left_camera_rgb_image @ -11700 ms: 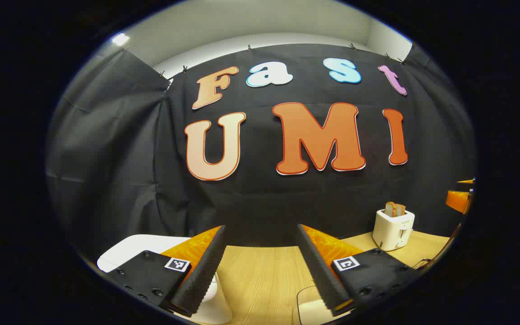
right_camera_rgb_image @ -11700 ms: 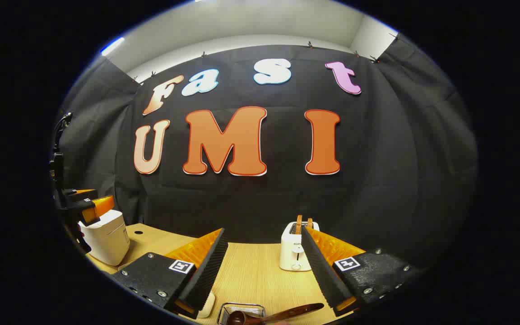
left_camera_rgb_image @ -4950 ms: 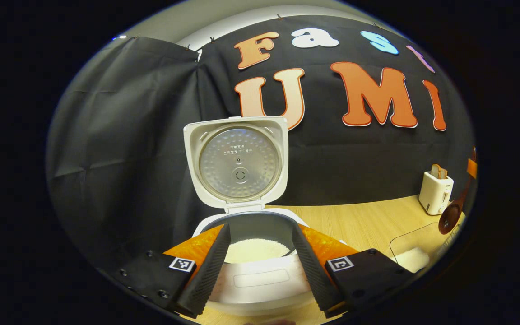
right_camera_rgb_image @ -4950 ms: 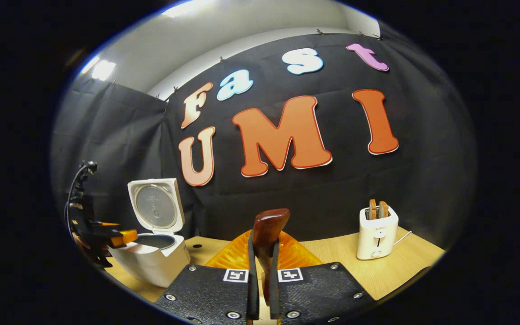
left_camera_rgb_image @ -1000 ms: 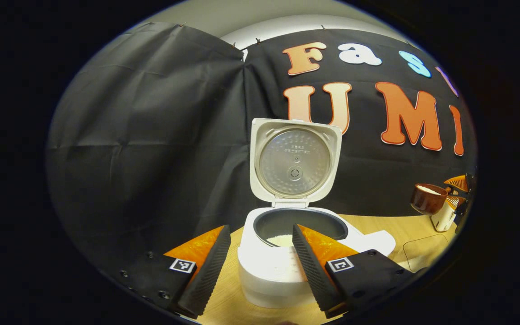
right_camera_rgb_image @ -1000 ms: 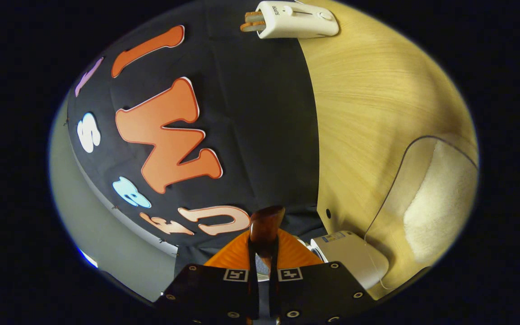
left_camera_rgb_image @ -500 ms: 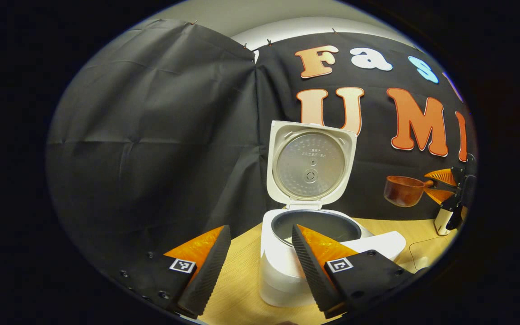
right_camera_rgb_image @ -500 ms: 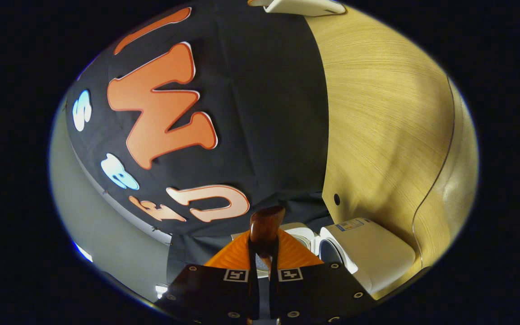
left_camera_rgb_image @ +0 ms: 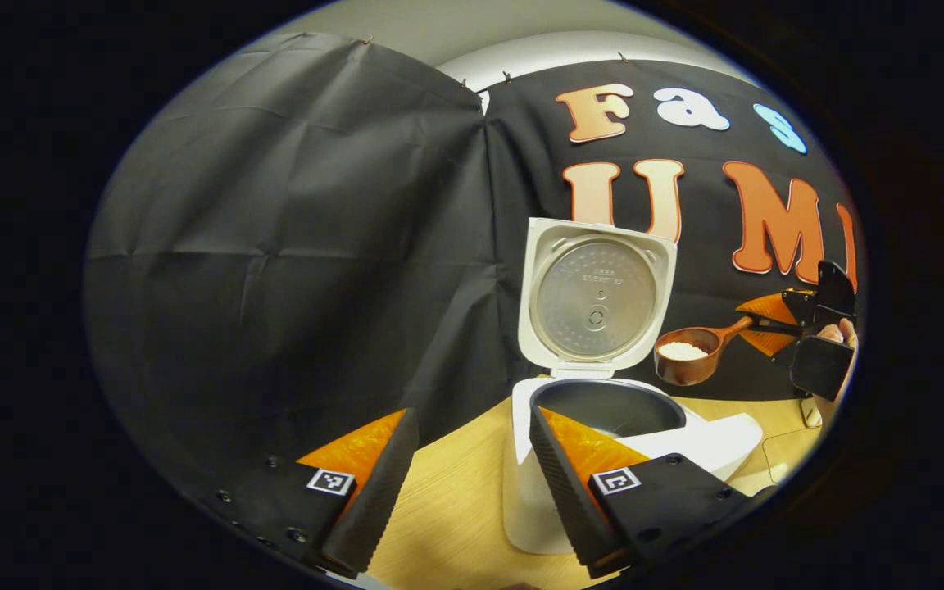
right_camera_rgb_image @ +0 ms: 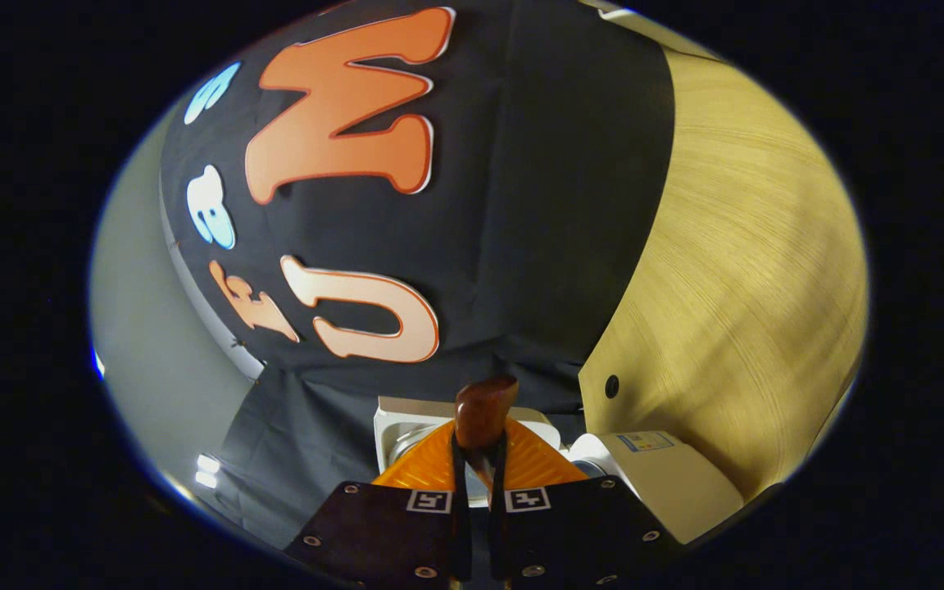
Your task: Close the left gripper, press the button to open the rice cooker; take a wooden spoon from the chopstick holder with the right hand, scoop a spoonful of rice and pour it into the rice cooker, then put the wooden spoon back into the chopstick holder.
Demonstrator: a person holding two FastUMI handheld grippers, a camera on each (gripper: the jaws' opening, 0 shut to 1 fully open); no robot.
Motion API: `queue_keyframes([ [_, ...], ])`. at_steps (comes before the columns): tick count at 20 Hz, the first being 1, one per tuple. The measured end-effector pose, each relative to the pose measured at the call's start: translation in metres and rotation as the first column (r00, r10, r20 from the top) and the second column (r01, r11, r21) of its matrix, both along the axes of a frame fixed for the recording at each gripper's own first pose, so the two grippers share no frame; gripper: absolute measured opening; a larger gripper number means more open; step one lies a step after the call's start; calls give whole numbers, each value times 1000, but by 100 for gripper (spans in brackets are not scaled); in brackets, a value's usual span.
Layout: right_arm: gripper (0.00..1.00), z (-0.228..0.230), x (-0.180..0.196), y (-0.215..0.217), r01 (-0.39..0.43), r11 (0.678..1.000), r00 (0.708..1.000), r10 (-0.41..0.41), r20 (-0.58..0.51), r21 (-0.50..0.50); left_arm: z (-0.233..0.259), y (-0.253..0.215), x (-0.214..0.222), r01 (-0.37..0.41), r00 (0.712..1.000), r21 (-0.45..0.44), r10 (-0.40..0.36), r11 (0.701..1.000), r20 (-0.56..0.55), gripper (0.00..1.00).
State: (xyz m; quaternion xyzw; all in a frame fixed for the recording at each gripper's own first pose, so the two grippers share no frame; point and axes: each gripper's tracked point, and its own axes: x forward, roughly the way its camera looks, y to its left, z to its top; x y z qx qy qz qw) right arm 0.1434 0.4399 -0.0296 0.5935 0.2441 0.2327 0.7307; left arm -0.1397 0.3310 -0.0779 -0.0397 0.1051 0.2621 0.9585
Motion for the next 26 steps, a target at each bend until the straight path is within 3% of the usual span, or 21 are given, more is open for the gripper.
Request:
queue_keyframes([
  [5, 9, 19, 7, 11, 62, 981, 979, -25, 200, -182, 2, 2, -3, -7, 1000, 10, 7, 1000, -1, 89],
  [10, 9, 29, 5, 39, 53, 953, 940, 53, 337, -299, -4, 5, -5, -23, 999, 5, 23, 1000, -23, 90],
  [13, 9, 43, -7, 50, 62, 938, 899, 96, 427, -340, -6, 9, -8, -37, 999, 12, 37, 999, -26, 89],
  [18, 9, 65, -28, 71, 108, 895, 784, 192, 590, -433, -9, 14, -11, -51, 998, 15, 52, 999, -41, 90],
  [26, 9, 90, -53, 87, 211, 829, 588, 316, 744, -518, -5, 18, -11, -59, 997, 42, 61, 997, -48, 89],
])
